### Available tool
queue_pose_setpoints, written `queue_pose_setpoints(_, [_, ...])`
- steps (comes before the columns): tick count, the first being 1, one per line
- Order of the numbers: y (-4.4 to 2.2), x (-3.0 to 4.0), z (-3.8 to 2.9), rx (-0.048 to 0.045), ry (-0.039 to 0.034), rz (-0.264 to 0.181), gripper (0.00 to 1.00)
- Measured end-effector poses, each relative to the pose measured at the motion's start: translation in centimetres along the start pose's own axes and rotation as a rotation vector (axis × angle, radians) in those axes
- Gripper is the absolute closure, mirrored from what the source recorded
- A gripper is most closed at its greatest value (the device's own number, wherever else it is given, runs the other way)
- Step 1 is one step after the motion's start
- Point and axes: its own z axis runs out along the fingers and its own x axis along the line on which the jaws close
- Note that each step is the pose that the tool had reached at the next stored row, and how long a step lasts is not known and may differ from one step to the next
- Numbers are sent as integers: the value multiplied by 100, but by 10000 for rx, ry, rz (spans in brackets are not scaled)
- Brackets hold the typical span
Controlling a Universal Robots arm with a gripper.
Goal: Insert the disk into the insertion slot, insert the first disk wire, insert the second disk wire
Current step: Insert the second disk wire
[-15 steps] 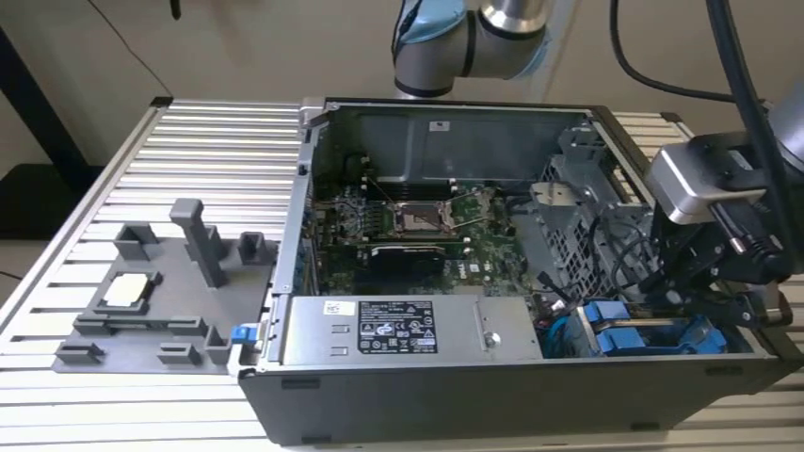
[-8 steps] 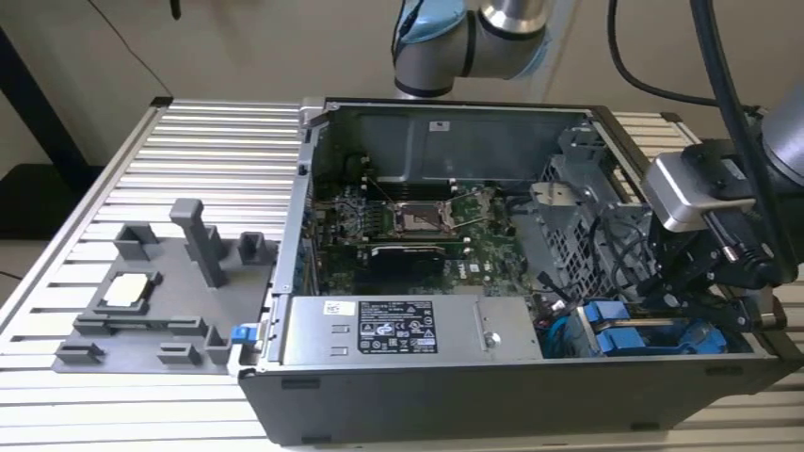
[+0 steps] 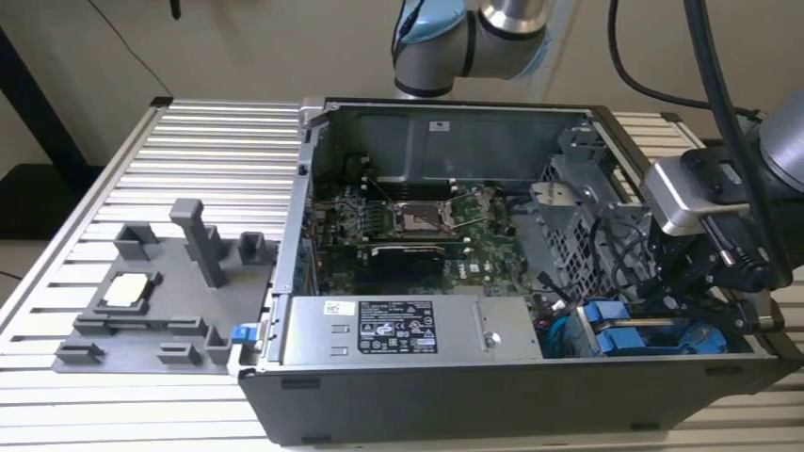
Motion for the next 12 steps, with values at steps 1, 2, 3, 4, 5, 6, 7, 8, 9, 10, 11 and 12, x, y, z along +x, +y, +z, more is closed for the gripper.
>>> queue_pose_setpoints(1, [0, 1, 4, 3, 1, 20, 84])
queue_pose_setpoints(2, [0, 1, 7, 6, 2, 40, 84])
queue_pose_setpoints(3, [0, 2, 9, 9, -4, 52, 84])
queue_pose_setpoints(4, [0, 2, 11, 12, -20, 60, 84])
queue_pose_setpoints(5, [0, 2, 12, 16, -37, 71, 84])
queue_pose_setpoints(6, [0, 1, 13, 19, -53, 83, 84])
queue_pose_setpoints(7, [0, 0, 14, 22, -67, 95, 84])
queue_pose_setpoints(8, [0, -1, 15, 25, -80, 107, 84])
queue_pose_setpoints(9, [0, -1, 17, 27, -89, 117, 84])
queue_pose_setpoints(10, [0, 0, 18, 29, -88, 129, 84])
queue_pose_setpoints(11, [0, 0, 20, 31, -87, 142, 84])
queue_pose_setpoints(12, [0, 1, 22, 33, -86, 155, 84])
